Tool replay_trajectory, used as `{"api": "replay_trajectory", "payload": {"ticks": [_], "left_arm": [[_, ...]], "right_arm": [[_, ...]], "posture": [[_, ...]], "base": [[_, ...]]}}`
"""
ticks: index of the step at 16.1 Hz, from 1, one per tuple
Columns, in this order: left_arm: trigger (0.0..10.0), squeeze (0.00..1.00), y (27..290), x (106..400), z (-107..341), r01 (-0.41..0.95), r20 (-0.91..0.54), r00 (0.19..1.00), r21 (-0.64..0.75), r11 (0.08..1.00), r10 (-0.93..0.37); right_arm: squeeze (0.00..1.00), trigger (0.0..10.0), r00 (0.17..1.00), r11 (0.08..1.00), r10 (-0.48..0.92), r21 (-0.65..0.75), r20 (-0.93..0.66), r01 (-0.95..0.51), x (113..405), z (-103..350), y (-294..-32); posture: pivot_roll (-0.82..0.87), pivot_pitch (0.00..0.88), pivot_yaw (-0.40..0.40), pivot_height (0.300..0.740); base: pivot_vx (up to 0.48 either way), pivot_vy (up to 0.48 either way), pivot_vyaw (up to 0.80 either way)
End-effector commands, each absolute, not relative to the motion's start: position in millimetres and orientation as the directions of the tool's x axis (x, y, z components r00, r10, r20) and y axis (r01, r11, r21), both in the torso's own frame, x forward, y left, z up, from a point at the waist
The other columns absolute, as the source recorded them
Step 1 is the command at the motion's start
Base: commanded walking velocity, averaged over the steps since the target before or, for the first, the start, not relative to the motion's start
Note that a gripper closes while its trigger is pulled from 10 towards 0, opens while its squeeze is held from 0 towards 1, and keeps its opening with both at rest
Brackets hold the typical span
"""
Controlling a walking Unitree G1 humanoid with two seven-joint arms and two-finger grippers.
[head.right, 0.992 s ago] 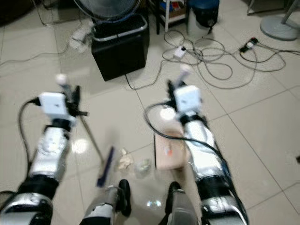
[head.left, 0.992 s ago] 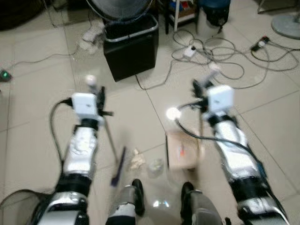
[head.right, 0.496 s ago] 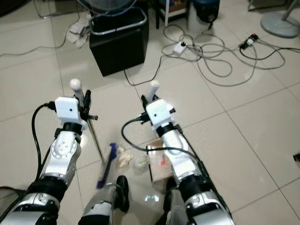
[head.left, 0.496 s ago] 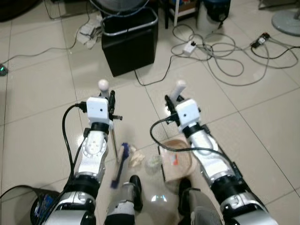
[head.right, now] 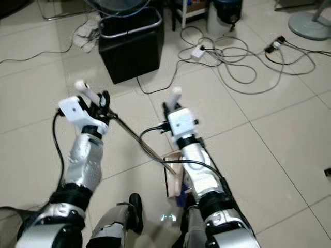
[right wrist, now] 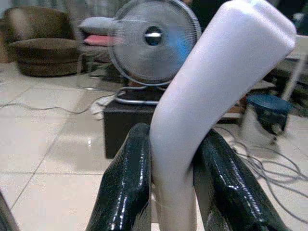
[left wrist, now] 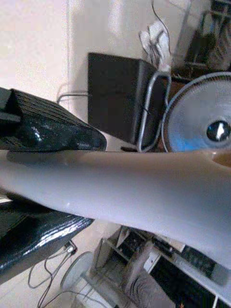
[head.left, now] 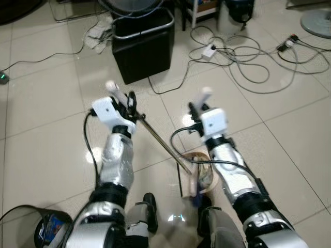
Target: Sweep floor
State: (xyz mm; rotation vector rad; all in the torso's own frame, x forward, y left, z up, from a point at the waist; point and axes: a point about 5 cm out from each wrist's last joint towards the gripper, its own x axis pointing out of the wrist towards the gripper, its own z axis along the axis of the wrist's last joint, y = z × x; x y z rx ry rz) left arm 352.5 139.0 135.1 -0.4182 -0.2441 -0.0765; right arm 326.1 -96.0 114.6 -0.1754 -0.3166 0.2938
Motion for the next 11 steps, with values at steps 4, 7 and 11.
{"api": "replay_trajectory", "payload": {"ticks": [4,7,11], "left_arm": [[10.0,0.00,153,366,177,0.258,0.375,0.917,-0.300,0.919,-0.135],[10.0,0.00,164,376,210,0.364,0.448,0.866,-0.257,0.895,-0.224],[10.0,0.00,220,385,274,0.282,0.580,0.802,-0.163,0.946,-0.139]], "right_arm": [[0.00,10.0,0.902,0.973,0.233,-0.082,0.363,-0.218,317,122,-107],[0.00,10.0,0.898,0.975,0.224,-0.069,0.380,-0.213,312,124,-115],[0.00,10.0,0.893,0.974,0.221,-0.041,0.392,-0.223,308,130,-126]], "posture": [[0.05,0.278,0.095,0.740],[0.05,0.260,0.098,0.740],[0.05,0.203,0.086,0.740]], "base": [[0.000,0.000,0.00],[0.000,0.000,0.00],[0.000,0.000,0.00]]}}
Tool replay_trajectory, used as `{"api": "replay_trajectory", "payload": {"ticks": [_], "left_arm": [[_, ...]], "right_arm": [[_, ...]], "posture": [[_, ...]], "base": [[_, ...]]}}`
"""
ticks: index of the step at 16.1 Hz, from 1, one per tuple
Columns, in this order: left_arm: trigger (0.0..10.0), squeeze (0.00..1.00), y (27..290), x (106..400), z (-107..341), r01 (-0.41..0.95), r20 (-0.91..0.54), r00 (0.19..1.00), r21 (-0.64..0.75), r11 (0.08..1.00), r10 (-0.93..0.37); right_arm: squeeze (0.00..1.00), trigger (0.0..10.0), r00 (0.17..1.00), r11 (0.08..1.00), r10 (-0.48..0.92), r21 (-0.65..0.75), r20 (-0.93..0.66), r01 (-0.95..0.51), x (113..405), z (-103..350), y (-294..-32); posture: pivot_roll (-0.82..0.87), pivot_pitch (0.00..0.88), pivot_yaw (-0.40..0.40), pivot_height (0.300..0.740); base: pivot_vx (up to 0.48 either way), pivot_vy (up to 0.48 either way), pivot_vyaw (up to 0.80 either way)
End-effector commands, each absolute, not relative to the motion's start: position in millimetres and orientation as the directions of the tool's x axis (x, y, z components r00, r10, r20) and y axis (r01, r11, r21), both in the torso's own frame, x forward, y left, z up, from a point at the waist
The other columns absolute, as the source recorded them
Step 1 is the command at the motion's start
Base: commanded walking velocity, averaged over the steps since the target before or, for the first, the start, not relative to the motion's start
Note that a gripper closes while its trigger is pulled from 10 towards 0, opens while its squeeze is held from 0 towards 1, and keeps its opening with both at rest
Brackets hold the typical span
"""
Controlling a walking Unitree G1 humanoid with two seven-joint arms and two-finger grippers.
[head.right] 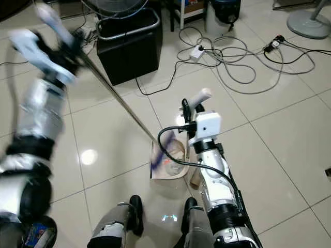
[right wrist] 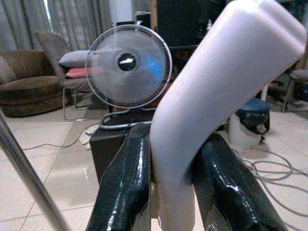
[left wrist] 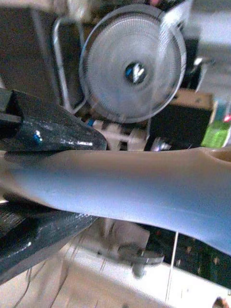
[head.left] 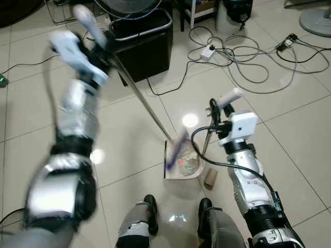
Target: Sweep floor
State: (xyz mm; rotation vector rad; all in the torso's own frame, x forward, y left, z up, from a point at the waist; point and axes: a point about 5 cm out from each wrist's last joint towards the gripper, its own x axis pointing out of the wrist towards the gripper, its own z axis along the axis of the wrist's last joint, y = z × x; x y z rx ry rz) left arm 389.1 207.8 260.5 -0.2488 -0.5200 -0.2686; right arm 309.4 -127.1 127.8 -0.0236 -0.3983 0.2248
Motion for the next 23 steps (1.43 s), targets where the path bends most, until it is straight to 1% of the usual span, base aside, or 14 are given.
{"api": "replay_trajectory", "payload": {"ticks": [1,2,4,5,6,8,10,12,14,15,17,19,21,23], "left_arm": [[10.0,0.00,228,385,280,0.257,0.591,0.798,-0.157,0.953,-0.118],[10.0,0.00,233,384,283,0.245,0.595,0.796,-0.154,0.957,-0.108],[10.0,0.00,255,382,288,0.198,0.592,0.803,-0.152,0.968,-0.071],[10.0,0.00,262,380,281,0.149,0.559,0.828,-0.124,0.981,-0.055],[10.0,0.00,265,380,263,0.077,0.472,0.880,-0.040,0.996,-0.049],[10.0,0.00,264,376,230,0.020,0.352,0.936,0.027,0.999,-0.029],[10.0,0.00,260,373,214,0.013,0.316,0.948,0.044,0.999,-0.027],[10.0,0.00,253,357,173,0.017,0.247,0.969,-0.011,1.000,-0.013],[10.0,0.00,247,345,154,0.003,0.209,0.978,0.004,1.000,-0.004],[10.0,0.00,241,337,146,-0.002,0.190,0.982,0.009,1.000,0.000],[10.0,0.00,219,322,125,0.045,0.128,0.991,0.019,0.999,-0.047],[10.0,0.00,199,314,116,0.099,0.095,0.989,0.119,0.988,-0.110],[10.0,0.00,188,308,113,0.098,0.096,0.989,0.131,0.986,-0.111],[10.0,0.00,186,305,122,0.084,0.127,0.987,0.116,0.990,-0.099]], "right_arm": [[0.00,10.0,0.893,0.974,0.218,-0.027,0.395,-0.226,307,131,-126],[0.00,10.0,0.893,0.973,0.217,-0.019,0.395,-0.228,307,132,-127],[0.00,10.0,0.890,0.975,0.184,0.035,0.418,-0.218,308,142,-132],[0.00,10.0,0.888,0.975,0.163,0.066,0.431,-0.211,309,150,-135],[0.00,10.0,0.884,0.977,0.130,0.094,0.448,-0.192,312,162,-139],[0.00,10.0,0.870,0.985,0.090,0.086,0.486,-0.150,313,186,-143],[0.00,10.0,0.867,0.988,0.077,0.078,0.492,-0.132,315,197,-144],[0.00,10.0,0.851,0.990,0.079,0.058,0.519,-0.127,312,223,-139],[0.00,10.0,0.854,0.985,0.066,0.102,0.517,-0.139,310,233,-138],[0.00,10.0,0.858,0.982,0.058,0.128,0.510,-0.142,310,236,-138],[0.00,10.0,0.854,0.974,0.063,0.154,0.517,-0.165,309,247,-135],[0.00,10.0,0.848,0.969,0.075,0.163,0.525,-0.187,309,260,-133],[0.00,10.0,0.868,0.970,0.069,0.169,0.492,-0.173,312,263,-136],[0.00,10.0,0.860,0.961,0.063,0.201,0.506,-0.188,312,276,-140]], "posture": [[0.05,0.194,0.083,0.740],[0.05,0.190,0.081,0.740],[0.05,0.163,0.080,0.740],[0.05,0.155,0.079,0.740],[0.04,0.131,0.085,0.740],[0.04,0.119,0.085,0.740],[0.04,0.115,0.083,0.740],[0.00,0.097,0.094,0.740],[0.00,0.079,0.095,0.740],[0.00,0.067,0.093,0.740],[-0.01,0.038,0.079,0.740],[-0.01,0.029,0.074,0.740],[0.00,0.000,0.058,0.740],[0.01,0.000,0.061,0.740]], "base": [[0.000,0.000,0.00],[0.000,0.000,0.00],[0.000,0.000,0.00],[0.000,0.000,0.00],[0.000,0.000,0.00],[0.000,0.000,0.00],[0.000,0.000,0.00],[0.000,0.000,0.80],[0.000,0.000,0.80],[0.000,0.000,0.80],[0.000,0.000,0.80],[0.000,0.000,0.80],[0.000,0.000,0.80],[0.000,0.000,0.80]]}}
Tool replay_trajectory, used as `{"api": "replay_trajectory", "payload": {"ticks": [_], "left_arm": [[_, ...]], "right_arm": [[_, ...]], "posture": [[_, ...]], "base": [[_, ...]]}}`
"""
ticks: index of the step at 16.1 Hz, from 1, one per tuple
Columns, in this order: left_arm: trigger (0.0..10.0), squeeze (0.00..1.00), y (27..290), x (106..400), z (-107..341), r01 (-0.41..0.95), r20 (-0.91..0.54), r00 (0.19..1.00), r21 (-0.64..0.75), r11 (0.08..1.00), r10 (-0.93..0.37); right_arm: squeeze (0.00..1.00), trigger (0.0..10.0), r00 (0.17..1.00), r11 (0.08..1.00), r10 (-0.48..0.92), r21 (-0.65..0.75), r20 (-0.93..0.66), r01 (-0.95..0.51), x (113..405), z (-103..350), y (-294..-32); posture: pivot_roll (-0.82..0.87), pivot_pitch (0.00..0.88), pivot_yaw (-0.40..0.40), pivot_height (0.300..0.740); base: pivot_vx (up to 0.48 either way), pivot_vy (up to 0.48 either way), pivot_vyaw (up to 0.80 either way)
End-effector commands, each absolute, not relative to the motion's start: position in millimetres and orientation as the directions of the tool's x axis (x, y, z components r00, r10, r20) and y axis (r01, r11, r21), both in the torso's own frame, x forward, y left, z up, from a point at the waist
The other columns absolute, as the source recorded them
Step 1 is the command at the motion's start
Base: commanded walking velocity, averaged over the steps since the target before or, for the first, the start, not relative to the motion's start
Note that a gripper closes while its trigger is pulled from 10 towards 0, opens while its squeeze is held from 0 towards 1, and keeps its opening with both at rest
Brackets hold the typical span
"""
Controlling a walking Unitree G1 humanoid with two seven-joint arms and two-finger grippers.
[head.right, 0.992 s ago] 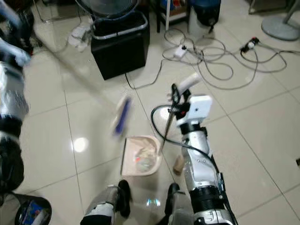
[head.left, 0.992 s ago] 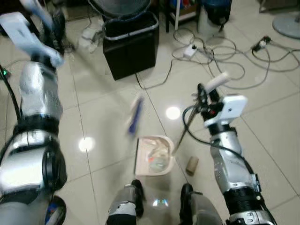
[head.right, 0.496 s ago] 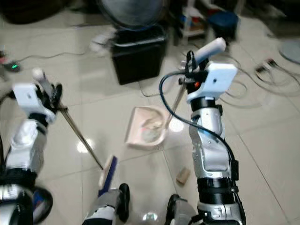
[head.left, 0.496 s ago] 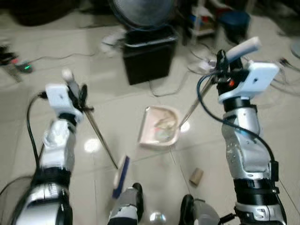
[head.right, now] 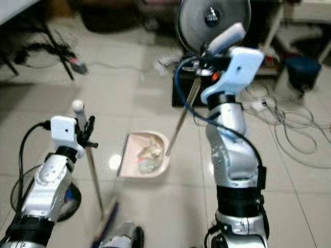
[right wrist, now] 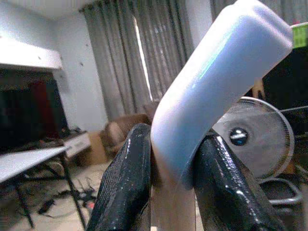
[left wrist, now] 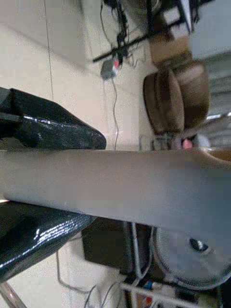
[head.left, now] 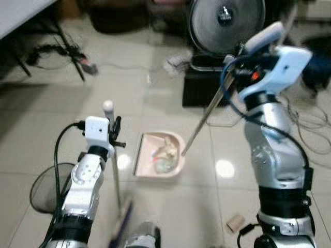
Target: Sweep floor
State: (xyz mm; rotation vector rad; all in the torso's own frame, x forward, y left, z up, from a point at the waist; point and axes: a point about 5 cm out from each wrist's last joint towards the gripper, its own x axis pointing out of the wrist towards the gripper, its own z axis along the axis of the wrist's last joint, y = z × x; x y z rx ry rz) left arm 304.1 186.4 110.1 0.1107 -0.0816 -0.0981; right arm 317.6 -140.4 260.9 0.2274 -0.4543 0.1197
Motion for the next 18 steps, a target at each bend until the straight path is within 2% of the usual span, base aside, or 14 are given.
{"api": "replay_trajectory", "payload": {"ticks": [1,6,18], "left_arm": [[10.0,0.00,187,305,125,0.078,0.131,0.987,0.118,0.990,-0.094],[10.0,0.00,177,308,137,0.127,0.141,0.979,0.164,0.978,-0.150],[10.0,0.00,177,298,139,0.120,0.120,0.982,0.184,0.976,-0.144]], "right_arm": [[0.00,10.0,0.854,0.959,0.065,0.204,0.516,-0.197,313,282,-140],[0.00,10.0,0.860,0.946,0.039,0.258,0.508,-0.195,317,293,-141],[0.00,10.0,0.886,0.941,0.055,0.273,0.460,-0.199,326,286,-137]], "posture": [[0.01,0.000,0.070,0.740],[-0.02,0.010,0.095,0.740],[0.01,0.037,0.069,0.740]], "base": [[0.000,0.000,0.80],[0.000,0.000,0.80],[0.421,0.000,0.80]]}}
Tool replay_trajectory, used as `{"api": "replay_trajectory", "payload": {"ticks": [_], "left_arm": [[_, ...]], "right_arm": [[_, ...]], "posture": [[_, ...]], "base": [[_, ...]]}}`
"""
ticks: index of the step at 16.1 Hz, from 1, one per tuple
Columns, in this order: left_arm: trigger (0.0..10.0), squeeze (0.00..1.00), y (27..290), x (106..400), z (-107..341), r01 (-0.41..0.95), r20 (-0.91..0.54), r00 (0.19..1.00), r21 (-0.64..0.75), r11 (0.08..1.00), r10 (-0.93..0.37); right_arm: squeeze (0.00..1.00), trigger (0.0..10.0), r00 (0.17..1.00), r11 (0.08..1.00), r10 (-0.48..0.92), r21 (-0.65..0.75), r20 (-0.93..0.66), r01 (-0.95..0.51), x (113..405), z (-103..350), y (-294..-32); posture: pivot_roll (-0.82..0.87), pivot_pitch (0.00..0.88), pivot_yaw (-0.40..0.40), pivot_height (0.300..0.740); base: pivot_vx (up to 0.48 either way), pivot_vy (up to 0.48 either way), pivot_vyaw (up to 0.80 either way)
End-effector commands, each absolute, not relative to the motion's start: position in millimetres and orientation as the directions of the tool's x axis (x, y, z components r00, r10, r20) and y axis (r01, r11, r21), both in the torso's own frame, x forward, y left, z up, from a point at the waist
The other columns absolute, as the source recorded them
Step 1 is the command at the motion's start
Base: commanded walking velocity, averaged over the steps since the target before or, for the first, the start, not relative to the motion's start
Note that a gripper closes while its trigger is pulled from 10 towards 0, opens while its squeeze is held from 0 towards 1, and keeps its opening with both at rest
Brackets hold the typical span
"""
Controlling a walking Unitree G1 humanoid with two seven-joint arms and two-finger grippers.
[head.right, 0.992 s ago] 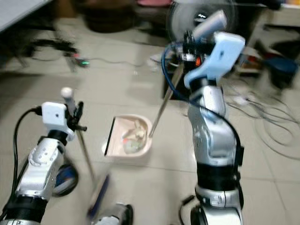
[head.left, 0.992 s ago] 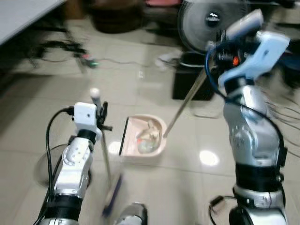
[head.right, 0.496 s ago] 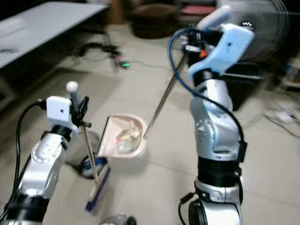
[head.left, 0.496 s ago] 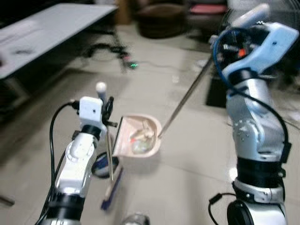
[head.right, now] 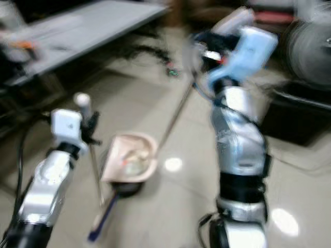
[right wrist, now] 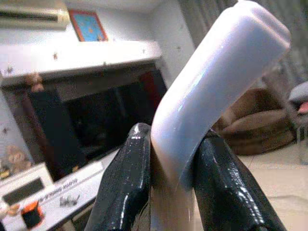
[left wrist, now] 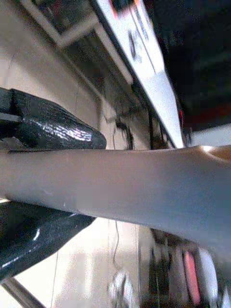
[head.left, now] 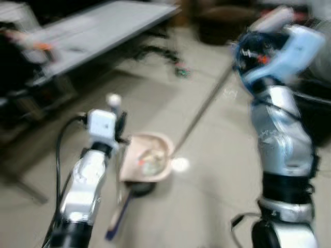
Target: Sweep floor
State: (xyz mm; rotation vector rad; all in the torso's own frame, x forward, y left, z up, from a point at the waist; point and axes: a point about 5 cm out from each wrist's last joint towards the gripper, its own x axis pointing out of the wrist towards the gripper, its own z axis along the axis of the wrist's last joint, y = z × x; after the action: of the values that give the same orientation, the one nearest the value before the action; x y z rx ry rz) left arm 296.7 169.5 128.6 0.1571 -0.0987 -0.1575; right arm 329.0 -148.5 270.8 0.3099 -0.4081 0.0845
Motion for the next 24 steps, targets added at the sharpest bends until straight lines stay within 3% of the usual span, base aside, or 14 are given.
{"api": "replay_trajectory", "payload": {"ticks": [1,10,24], "left_arm": [[10.0,0.00,178,297,139,0.119,0.116,0.983,0.186,0.975,-0.142],[10.0,0.00,176,295,135,0.134,0.094,0.984,0.176,0.975,-0.152],[10.0,0.00,186,295,136,0.099,0.120,0.985,0.168,0.981,-0.120]], "right_arm": [[0.00,10.0,0.887,0.943,0.056,0.269,0.458,-0.198,327,285,-137],[0.00,10.0,0.887,0.955,-0.023,0.273,0.460,-0.117,322,280,-158],[0.00,10.0,0.892,0.897,-0.142,0.438,0.428,-0.067,322,272,-184]], "posture": [[0.01,0.042,0.068,0.740],[0.00,0.055,0.072,0.740],[0.01,0.042,0.071,0.740]], "base": [[0.480,0.000,0.80],[0.480,0.000,0.14],[0.000,0.000,0.00]]}}
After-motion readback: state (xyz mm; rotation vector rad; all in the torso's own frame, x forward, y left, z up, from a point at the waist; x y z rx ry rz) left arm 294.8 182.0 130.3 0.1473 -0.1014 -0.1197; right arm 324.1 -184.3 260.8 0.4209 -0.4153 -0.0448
